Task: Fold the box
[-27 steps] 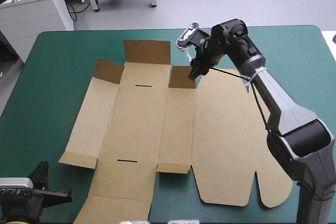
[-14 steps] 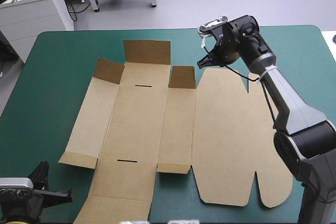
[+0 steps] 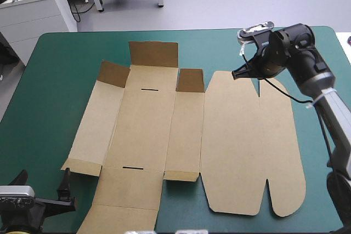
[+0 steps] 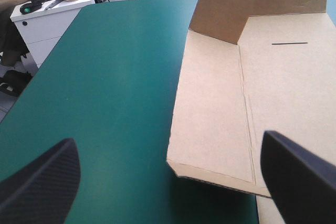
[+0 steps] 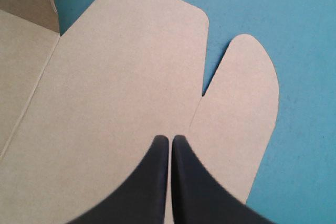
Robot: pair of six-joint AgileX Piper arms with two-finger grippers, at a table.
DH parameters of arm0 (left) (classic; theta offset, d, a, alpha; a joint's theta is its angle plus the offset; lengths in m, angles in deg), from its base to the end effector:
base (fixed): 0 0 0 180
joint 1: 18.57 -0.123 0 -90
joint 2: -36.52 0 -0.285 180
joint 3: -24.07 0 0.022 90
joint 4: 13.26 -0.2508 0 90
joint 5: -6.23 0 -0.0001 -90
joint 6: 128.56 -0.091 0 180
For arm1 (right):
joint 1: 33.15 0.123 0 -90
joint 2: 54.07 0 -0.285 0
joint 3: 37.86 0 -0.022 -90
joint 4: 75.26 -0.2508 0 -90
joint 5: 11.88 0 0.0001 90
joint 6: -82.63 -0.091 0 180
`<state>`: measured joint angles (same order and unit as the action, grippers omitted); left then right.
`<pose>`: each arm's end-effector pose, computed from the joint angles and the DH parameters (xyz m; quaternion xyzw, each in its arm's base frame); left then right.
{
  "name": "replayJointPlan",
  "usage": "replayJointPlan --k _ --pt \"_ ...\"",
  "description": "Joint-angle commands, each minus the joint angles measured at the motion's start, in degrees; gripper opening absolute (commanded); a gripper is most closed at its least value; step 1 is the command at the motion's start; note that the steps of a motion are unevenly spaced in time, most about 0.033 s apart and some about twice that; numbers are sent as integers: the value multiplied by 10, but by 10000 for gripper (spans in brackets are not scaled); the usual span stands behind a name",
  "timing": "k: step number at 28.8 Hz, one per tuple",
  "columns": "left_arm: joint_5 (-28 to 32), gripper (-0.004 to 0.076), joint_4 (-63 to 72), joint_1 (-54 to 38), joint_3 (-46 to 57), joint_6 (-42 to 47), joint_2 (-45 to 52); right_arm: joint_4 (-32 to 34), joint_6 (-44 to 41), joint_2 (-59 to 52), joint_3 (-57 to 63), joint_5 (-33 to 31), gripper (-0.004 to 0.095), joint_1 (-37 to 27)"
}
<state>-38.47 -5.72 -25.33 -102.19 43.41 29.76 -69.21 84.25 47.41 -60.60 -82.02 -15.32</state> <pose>0.0129 -0.0069 0.2757 -0.0003 0.7927 0.0134 0.6094 0.3314 0.0971 0.3954 -0.1664 0.9475 -0.0143 0.2726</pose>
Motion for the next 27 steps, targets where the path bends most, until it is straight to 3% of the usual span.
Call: replayJointPlan --k 1,11,16,23,27 --pt "50 678 11 -1 -15 4 7 -9 -1 -83 56 55 -1 -10" --pt "70 659 -43 -1 -80 3 -67 -17 -16 -254 253 141 -1 -10" --pt "32 629 -43 -1 -148 3 -186 -32 -16 -344 341 147 -1 -10" --pt "-70 619 -23 -1 -285 19 -422 -28 -46 -477 469 146 -1 -10" --pt "-71 619 50 -1 -313 5 -507 -30 -49 -530 524 143 -1 -10"
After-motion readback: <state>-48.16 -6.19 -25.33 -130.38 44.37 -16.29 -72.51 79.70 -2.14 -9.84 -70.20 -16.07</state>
